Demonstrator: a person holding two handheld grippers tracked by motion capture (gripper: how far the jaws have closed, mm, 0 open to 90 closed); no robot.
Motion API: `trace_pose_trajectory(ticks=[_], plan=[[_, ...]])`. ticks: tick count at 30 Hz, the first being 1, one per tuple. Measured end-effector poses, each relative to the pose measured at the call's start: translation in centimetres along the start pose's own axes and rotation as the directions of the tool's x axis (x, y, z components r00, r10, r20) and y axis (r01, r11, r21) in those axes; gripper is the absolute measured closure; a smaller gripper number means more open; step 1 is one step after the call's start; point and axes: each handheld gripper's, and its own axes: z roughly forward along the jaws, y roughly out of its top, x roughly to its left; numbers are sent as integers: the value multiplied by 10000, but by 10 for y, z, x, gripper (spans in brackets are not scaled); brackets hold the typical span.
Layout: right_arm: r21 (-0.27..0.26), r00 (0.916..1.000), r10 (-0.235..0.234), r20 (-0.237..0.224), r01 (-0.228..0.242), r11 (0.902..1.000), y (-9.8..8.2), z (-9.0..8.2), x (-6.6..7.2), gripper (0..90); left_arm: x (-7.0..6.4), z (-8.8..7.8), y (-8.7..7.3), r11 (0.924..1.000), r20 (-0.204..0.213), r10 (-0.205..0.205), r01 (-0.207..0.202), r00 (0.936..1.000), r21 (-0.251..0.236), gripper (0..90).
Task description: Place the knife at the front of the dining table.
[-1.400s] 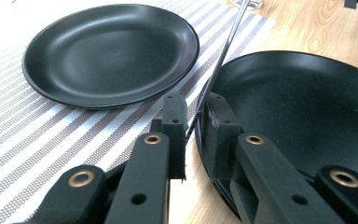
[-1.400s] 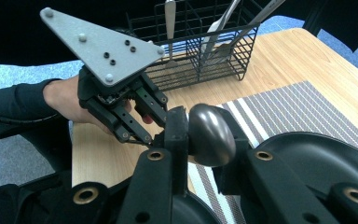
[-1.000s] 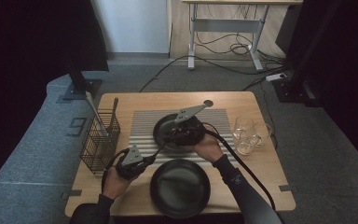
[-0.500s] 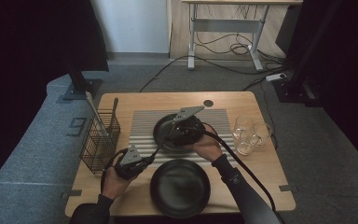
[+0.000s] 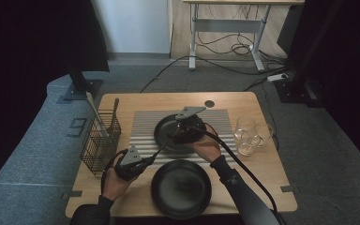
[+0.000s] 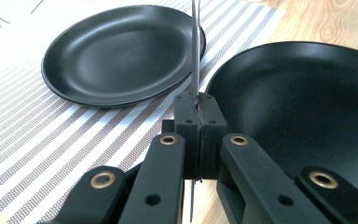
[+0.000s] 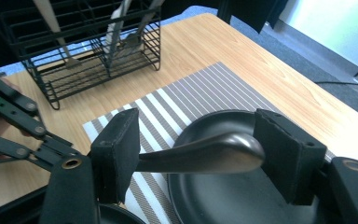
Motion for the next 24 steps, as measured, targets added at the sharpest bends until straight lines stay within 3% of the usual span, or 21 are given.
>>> trace_pose_trajectory(ticks=[8,14,21,24], plan=[[184,9992,352,181,-355,9992,-11,5,-13,322,-1,-3,1,9997,-174,11,-16,9998,-248,896],[321,9979,612,200,-618,9976,-18,11,-21,322,-1,-2,1,9998,-166,-37,35,9999,-175,896],[536,9990,370,266,-384,9978,-19,6,-19,323,1,-1,0,9999,-259,-164,164,9995,-14,896],[426,9989,396,268,-407,9983,-21,-1,-21,318,4,-1,-1,9991,-274,-414,417,9988,77,897]])
